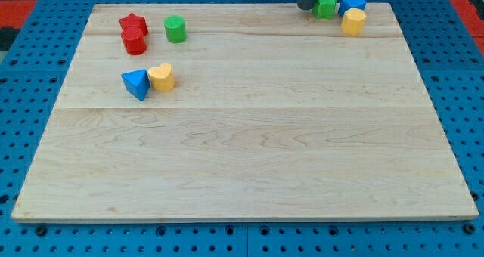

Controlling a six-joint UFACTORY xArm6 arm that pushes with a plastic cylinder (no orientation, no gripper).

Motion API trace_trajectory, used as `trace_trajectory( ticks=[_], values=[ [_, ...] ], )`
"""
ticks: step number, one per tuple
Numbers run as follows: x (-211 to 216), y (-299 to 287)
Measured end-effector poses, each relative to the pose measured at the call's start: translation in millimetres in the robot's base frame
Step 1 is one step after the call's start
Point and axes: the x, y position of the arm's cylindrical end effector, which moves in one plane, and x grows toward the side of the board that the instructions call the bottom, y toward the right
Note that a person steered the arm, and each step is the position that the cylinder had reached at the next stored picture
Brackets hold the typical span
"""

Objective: Push red circle to the green circle

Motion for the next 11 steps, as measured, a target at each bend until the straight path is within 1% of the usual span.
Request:
trace_trajectory(
  ticks=[2,3,4,5,6,7,8,9,10,11],
  values=[
    [0,36],
    [1,35],
    [23,1],
    [39,-51],
    [94,-99],
    [136,-176],
    [143,-280],
    [146,-352],
    [134,-394],
    [119,-368]
  ],
)
